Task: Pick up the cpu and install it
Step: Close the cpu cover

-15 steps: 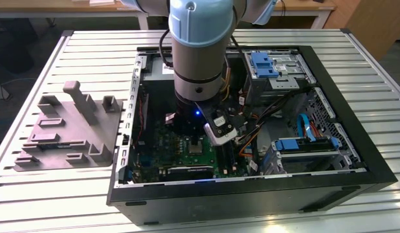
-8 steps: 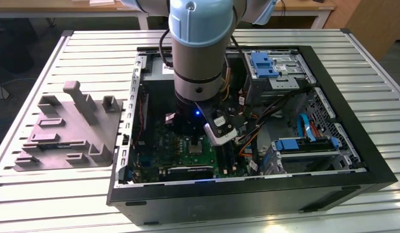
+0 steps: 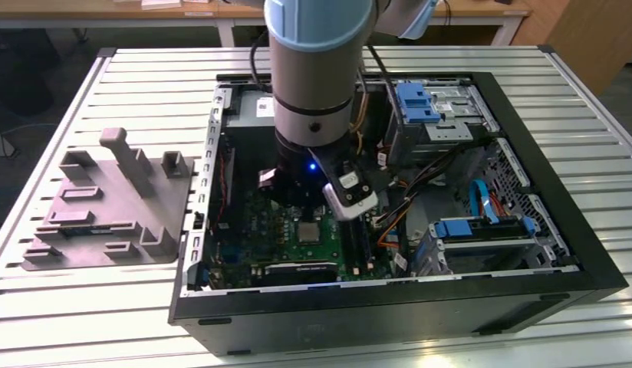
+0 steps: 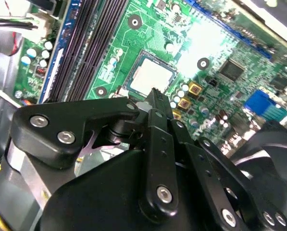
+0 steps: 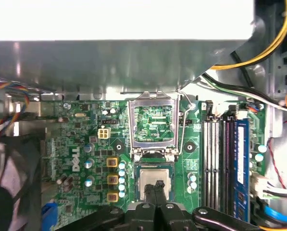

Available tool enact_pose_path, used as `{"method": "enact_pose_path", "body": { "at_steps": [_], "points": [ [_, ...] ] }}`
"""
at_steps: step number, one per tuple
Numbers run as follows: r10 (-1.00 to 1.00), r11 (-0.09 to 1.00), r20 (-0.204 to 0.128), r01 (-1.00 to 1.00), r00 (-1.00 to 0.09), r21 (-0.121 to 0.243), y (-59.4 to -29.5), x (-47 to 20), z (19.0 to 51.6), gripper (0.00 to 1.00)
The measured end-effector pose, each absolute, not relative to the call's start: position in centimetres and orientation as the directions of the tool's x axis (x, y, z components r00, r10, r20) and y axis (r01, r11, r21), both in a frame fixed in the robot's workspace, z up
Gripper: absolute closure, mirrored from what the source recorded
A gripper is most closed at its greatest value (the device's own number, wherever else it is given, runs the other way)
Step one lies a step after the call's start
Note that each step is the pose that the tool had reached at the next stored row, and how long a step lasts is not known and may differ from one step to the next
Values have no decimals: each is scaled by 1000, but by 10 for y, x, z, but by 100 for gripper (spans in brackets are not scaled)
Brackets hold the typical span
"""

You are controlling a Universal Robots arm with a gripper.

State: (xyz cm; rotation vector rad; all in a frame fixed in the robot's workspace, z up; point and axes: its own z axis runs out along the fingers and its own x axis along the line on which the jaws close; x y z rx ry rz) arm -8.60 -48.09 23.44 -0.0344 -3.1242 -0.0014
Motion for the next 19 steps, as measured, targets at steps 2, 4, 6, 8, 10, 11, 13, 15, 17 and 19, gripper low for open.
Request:
{"method": "enact_pose_path", "body": {
  "at_steps": [2, 4, 6, 8, 10, 11, 13, 15, 17, 19],
  "points": [
    [22, 1000, 17, 22, -1000, 1, -481, -86, 242, 89],
    [22, 1000, 17, 22, -1000, 1, -481, -86, 249, 89],
    [22, 1000, 17, 22, -1000, 1, -481, -86, 257, 89],
    [22, 1000, 17, 22, -1000, 0, -481, -86, 261, 89],
    [22, 1000, 17, 22, -1000, 0, -481, -86, 261, 89],
    [22, 1000, 17, 22, -1000, 0, -481, -86, 261, 89],
    [22, 1000, 17, 22, -1000, 0, -481, -86, 261, 89],
    [22, 1000, 17, 22, -1000, 0, -481, -86, 261, 89],
    [18, 1000, 17, 18, -1000, 0, -481, -86, 261, 89],
    [-9, 1000, 17, -9, -1000, 0, -481, -86, 261, 89]
  ]
}}
